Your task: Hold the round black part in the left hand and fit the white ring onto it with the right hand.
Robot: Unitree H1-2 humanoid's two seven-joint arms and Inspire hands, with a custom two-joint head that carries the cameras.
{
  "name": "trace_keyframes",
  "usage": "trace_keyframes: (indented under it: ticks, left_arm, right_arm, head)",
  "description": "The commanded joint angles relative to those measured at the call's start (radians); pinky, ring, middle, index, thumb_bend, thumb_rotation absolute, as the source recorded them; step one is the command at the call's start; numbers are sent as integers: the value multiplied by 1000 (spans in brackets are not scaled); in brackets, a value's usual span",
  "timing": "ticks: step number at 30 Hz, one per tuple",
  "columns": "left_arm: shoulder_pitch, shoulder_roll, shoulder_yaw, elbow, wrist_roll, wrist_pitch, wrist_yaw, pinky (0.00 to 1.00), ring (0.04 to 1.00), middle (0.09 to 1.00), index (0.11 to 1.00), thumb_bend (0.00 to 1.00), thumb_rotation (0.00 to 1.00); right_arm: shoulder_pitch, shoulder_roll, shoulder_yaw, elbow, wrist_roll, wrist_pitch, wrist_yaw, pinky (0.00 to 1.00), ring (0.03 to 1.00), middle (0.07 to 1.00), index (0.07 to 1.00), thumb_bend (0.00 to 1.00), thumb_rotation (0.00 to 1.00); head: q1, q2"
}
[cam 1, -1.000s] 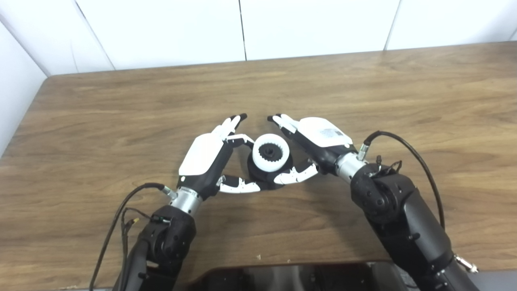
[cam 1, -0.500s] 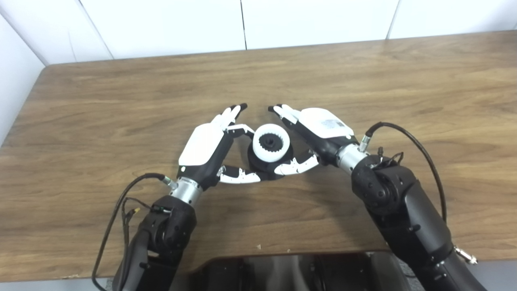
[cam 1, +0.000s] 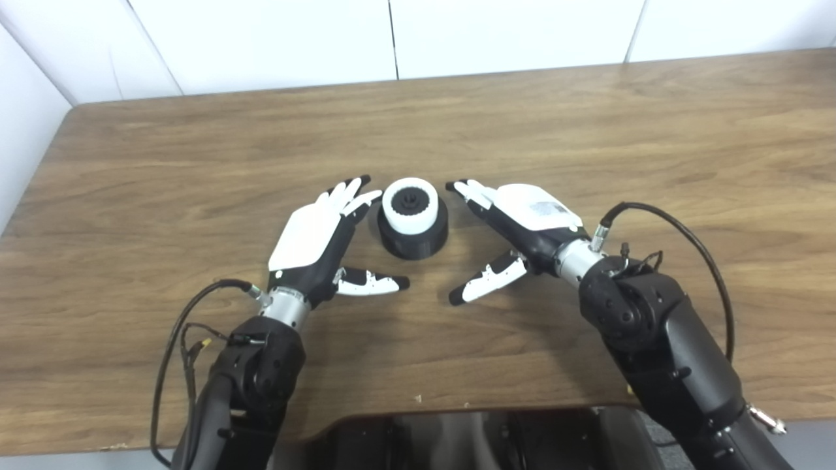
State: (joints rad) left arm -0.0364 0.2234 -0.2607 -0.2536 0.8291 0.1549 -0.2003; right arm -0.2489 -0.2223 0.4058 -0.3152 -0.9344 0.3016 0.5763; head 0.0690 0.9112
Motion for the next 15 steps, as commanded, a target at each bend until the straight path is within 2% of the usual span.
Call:
trace_keyframes:
  ticks: [1,15]
  left_arm:
    - [-23,5,4,-23,14,-4,18,969,1000,1000,986,977,346]
    - [-23,-2,6,-16,6,-6,24,954,1000,1000,1000,1000,355]
  right_arm:
    - [-28,3,-10,-38,3,3,-2,906,967,1000,1000,1000,515]
    - [-27,2,-9,-34,4,-4,-9,903,962,1000,1000,1000,520]
  head:
    - [0,2]
    - [1,1]
